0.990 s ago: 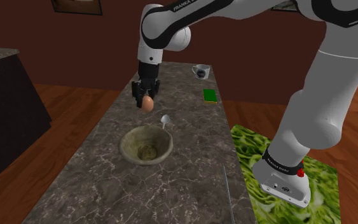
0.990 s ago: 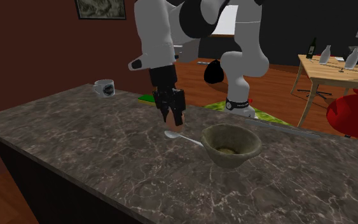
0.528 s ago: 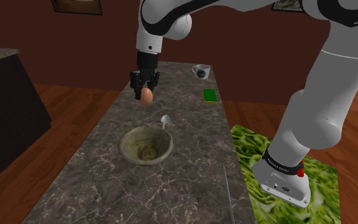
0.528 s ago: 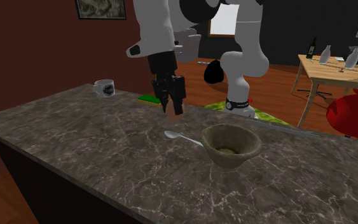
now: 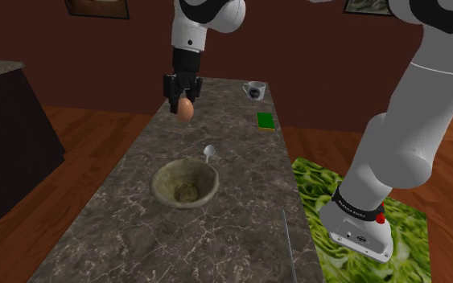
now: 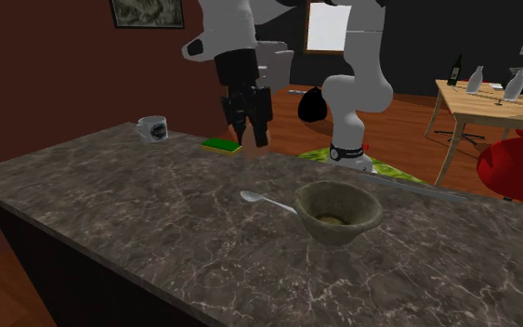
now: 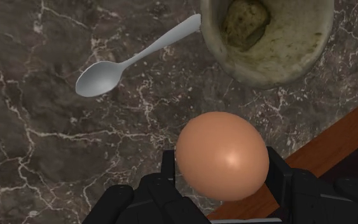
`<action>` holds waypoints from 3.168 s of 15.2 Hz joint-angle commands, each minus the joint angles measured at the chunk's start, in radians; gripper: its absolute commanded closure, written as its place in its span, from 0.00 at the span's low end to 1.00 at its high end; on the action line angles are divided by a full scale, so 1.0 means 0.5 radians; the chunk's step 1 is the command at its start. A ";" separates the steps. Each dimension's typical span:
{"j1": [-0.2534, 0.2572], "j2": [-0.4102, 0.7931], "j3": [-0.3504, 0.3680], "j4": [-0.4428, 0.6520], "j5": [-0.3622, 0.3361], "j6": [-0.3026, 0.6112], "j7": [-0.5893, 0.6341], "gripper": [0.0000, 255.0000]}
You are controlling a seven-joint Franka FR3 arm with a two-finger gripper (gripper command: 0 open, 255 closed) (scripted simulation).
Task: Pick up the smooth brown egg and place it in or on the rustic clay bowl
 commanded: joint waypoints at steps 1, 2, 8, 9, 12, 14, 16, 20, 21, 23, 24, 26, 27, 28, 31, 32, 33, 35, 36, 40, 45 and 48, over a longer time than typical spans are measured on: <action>-0.002 -0.003 -0.002 0.041 -0.005 -0.043 0.011 1.00; 0.019 -0.038 0.019 -0.002 0.000 -0.024 0.047 1.00; 0.147 -0.218 0.156 -0.210 0.036 0.076 0.279 1.00; 0.168 -0.242 0.182 -0.236 0.042 0.091 0.320 1.00; 0.231 -0.303 0.260 -0.302 0.061 0.135 0.446 1.00; 0.274 -0.335 0.316 -0.334 0.072 0.163 0.534 1.00; 0.276 -0.324 0.319 -0.376 0.078 0.215 0.521 1.00; 0.281 -0.296 0.326 -0.454 0.089 0.319 0.495 1.00; 0.282 -0.287 0.328 -0.473 0.092 0.345 0.489 1.00; 0.284 -0.270 0.331 -0.509 0.098 0.397 0.476 1.00; 0.285 -0.260 0.333 -0.526 0.101 0.423 0.469 1.00; 0.288 -0.240 0.337 -0.559 0.107 0.475 0.456 1.00; 0.289 -0.229 0.338 -0.575 0.110 0.501 0.449 1.00; 0.291 -0.215 0.341 -0.595 0.114 0.535 0.441 1.00; 0.291 -0.215 0.341 -0.595 0.114 0.535 0.441 1.00; 0.291 -0.215 0.341 -0.595 0.114 0.535 0.441 1.00; 0.291 -0.215 0.341 -0.595 0.114 0.535 0.441 1.00; 0.291 -0.215 0.341 -0.595 0.114 0.535 0.441 1.00; 0.291 -0.215 0.341 -0.595 0.114 0.535 0.441 1.00; 0.291 -0.215 0.341 -0.596 0.114 0.535 0.441 0.00; 0.264 -0.311 0.304 -0.499 0.099 0.335 0.444 0.00; 0.257 -0.333 0.294 -0.470 0.094 0.282 0.445 0.00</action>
